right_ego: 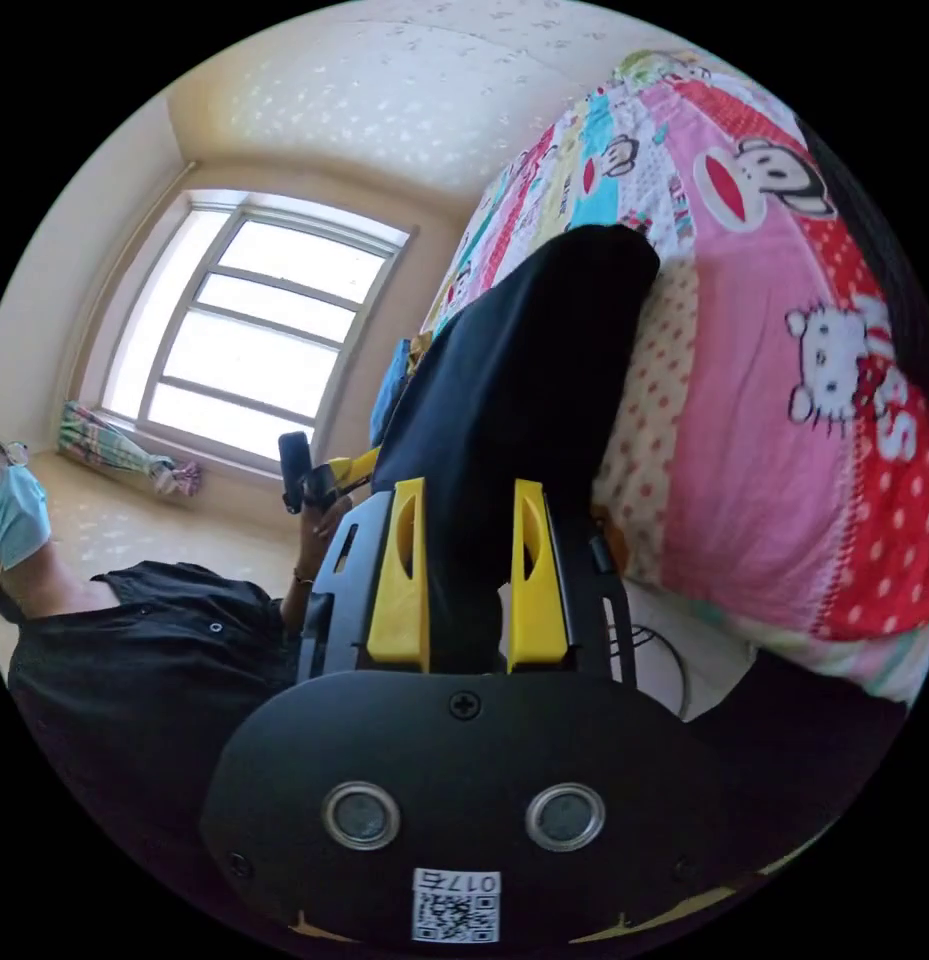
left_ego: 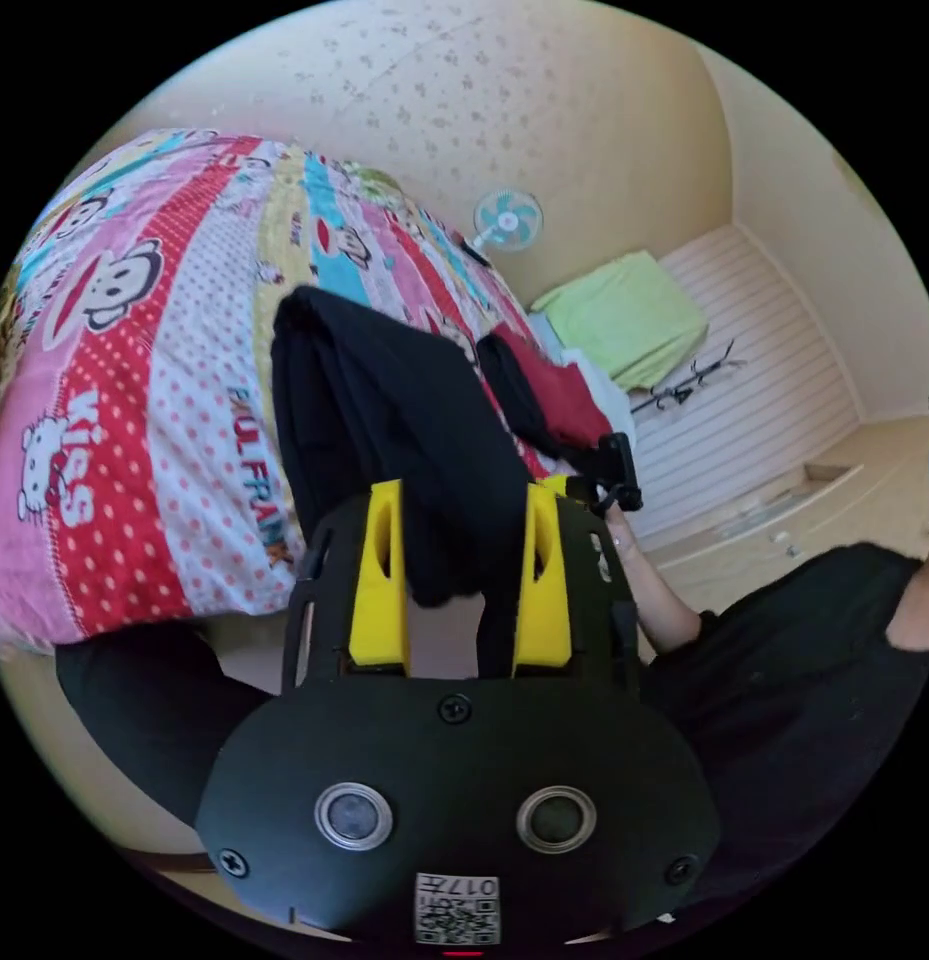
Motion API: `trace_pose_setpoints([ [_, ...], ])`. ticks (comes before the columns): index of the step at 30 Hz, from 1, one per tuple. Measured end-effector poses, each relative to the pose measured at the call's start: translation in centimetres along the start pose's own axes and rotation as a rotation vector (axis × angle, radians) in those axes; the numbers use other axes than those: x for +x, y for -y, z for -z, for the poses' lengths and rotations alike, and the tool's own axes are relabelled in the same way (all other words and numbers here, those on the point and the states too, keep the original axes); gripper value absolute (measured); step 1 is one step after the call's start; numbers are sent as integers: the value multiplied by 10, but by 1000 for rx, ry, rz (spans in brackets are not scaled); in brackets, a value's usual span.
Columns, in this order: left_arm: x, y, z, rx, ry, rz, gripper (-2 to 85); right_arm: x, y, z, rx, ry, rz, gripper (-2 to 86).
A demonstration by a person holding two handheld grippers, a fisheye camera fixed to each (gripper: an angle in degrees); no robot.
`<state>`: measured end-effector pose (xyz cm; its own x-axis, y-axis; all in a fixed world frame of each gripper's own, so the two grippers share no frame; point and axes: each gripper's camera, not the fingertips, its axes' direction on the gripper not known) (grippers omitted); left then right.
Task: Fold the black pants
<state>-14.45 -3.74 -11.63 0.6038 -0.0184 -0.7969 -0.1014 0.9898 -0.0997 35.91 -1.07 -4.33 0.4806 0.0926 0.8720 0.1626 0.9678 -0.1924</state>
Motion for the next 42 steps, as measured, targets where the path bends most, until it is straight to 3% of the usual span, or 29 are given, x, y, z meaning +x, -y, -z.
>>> trace_pose_setpoints([
  [4, -46, 56, -27, -67, 94, 125, 238, 5, 34, 7, 108, -158, 4, 176],
  [8, -85, 58, -77, -205, 80, 263, 270, 50, 24, -53, 13, -42, -184, 219],
  [11, -80, 41, -74, -128, 108, 264, 247, 49, -19, -68, 112, 94, -208, 223],
  [15, -77, 7, -79, -75, -14, 300, 190, 50, -60, -77, 194, 249, -245, 226],
  [19, -54, -16, -77, -126, -60, 336, 140, 36, -71, -83, -16, 294, -207, 203],
  [23, 2, -4, -68, -188, 13, 239, 126, 9, -90, -49, 34, 421, -152, 149],
  [27, 80, 39, -72, -114, 53, -1, 124, -10, -82, 2, 170, 417, -49, 129],
  [30, 129, 86, -100, -83, 95, -168, 123, -24, -65, 56, 303, 334, 54, 123],
  [33, 176, 138, -132, -22, -2, -311, 124, -46, -46, 131, 434, 221, 142, 125],
  [36, 210, 189, -187, -68, -93, -380, 124, -75, -30, 209, 513, -95, 155, 138],
  [39, 232, 228, -273, -201, -71, -398, 123, -78, -11, 251, 504, -441, -31, 155],
  [42, 230, 240, -370, -444, 27, -412, 94, -51, 14, 243, 302, -859, -326, 163],
])
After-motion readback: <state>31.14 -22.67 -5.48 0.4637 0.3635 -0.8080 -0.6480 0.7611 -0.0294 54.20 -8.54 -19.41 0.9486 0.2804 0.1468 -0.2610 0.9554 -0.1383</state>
